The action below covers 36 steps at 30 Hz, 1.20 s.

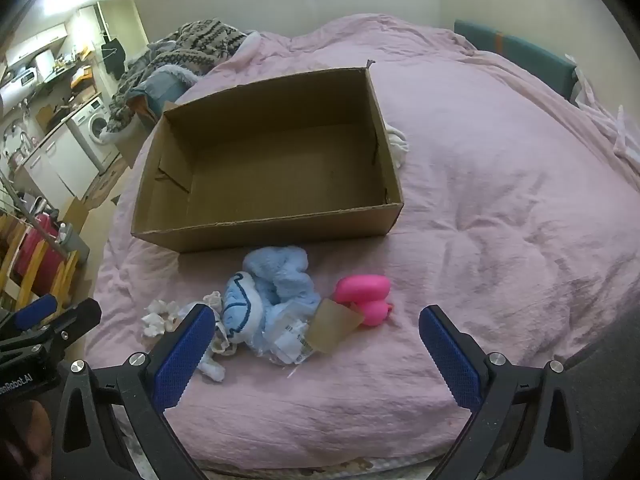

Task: Organize soft objects

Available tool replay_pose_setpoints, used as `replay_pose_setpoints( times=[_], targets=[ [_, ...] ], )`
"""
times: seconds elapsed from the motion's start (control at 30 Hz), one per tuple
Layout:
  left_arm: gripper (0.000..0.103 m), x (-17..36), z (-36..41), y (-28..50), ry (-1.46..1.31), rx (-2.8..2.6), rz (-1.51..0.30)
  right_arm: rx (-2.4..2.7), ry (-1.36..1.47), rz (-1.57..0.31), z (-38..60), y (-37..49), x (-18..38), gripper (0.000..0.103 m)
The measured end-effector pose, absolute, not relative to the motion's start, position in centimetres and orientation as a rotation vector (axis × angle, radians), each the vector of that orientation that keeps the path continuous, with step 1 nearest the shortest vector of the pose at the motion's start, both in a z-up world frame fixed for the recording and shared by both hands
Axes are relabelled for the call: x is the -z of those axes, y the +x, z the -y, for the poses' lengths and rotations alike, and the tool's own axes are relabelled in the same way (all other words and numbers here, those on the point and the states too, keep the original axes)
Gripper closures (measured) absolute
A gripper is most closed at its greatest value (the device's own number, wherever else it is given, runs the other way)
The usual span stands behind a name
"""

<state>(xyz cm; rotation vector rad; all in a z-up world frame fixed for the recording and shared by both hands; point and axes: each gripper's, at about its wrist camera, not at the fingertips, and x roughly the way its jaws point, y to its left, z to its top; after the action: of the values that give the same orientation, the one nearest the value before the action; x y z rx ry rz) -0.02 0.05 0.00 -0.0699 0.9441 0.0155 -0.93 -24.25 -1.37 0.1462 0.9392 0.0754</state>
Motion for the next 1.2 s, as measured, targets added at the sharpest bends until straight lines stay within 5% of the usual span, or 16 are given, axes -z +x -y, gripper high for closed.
replay_pose_setpoints(
  times=[1.2],
  targets=[
    [0.0, 0.52, -0.11, 0.22, -0.077, -0.014, -0.984, -0.072, 0.14, -0.949, 24.29, -0.87, 1.52, 0.0]
  ],
)
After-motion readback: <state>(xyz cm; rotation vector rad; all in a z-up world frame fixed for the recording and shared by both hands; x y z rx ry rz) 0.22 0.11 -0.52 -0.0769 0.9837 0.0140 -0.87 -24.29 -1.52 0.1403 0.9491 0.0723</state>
